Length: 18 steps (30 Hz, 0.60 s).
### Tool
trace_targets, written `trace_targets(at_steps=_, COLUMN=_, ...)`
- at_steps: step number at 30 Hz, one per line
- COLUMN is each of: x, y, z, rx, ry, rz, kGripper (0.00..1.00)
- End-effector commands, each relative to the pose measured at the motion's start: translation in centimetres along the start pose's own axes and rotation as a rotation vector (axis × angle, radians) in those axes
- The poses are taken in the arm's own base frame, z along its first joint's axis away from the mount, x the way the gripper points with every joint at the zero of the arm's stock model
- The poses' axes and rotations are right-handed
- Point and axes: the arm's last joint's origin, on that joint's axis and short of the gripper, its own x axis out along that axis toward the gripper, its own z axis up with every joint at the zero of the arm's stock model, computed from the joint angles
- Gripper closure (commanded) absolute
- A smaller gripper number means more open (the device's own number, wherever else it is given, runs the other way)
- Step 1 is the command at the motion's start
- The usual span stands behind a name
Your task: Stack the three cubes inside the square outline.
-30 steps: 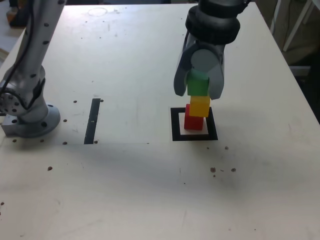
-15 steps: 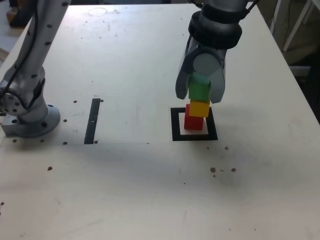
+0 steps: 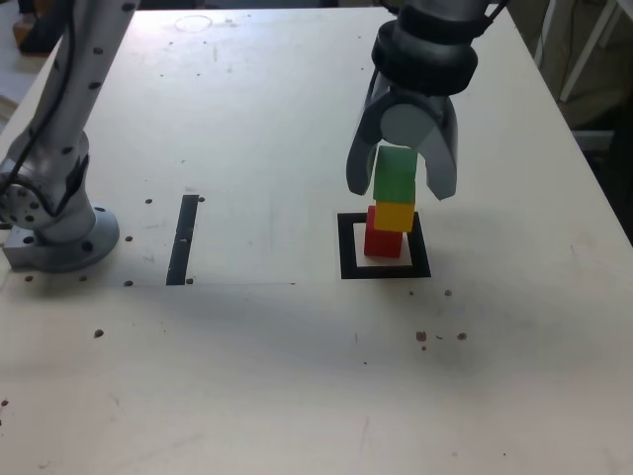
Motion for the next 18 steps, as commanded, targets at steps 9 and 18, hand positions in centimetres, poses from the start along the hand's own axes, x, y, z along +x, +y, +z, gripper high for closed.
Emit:
trace_targets(at_steps=9, x=-4.5, y=-1.1, z=-6.7, rx=-0.002, ry=-0.09, rz=0.072, kGripper=0.0)
trace_targets(at_steps=18, x=-4.3, y=-3.0, z=-12.7, rx=-0.007, ry=-0.07, rz=0.132, kGripper=0.0)
